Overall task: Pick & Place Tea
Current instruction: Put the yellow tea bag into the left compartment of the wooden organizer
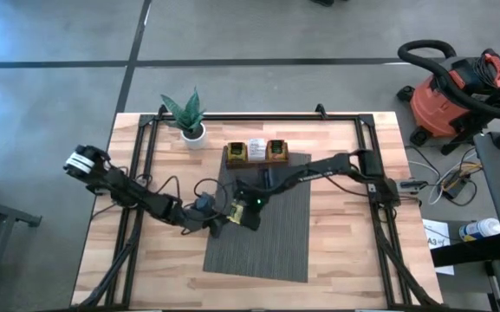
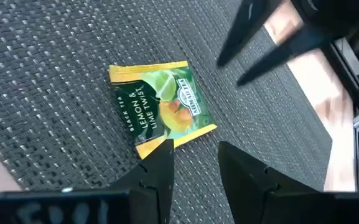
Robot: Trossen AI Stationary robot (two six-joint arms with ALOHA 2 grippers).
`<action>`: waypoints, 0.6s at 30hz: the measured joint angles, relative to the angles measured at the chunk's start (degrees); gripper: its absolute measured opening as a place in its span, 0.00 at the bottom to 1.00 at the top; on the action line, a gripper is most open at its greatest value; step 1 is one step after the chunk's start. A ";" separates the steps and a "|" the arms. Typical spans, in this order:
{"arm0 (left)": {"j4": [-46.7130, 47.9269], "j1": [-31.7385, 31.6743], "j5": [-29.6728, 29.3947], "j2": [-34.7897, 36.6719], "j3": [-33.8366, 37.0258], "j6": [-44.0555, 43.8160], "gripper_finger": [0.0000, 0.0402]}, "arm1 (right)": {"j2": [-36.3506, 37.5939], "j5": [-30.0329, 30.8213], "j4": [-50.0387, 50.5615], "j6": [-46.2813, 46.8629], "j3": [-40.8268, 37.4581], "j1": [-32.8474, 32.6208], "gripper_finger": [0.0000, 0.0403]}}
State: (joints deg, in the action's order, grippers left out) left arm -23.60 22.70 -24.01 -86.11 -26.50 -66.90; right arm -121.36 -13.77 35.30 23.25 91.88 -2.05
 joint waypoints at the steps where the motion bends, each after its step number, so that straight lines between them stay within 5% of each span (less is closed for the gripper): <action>1: 0.03 -0.02 -0.06 0.00 0.00 -0.47 0.30 | -0.23 0.48 -1.46 0.06 -1.37 -0.54 0.21; 7: 0.17 -0.09 -0.42 0.00 0.26 -2.47 0.30 | -0.25 3.58 -12.61 2.58 -7.70 -1.73 0.18; 18: 4.13 -1.78 -5.28 0.69 0.26 -7.17 0.30 | -0.16 3.38 -15.77 2.93 -11.38 -1.69 0.16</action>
State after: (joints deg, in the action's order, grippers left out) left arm -19.46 20.92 -29.29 -85.41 -26.24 -74.07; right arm -121.51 -10.39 19.53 26.17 80.50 -3.75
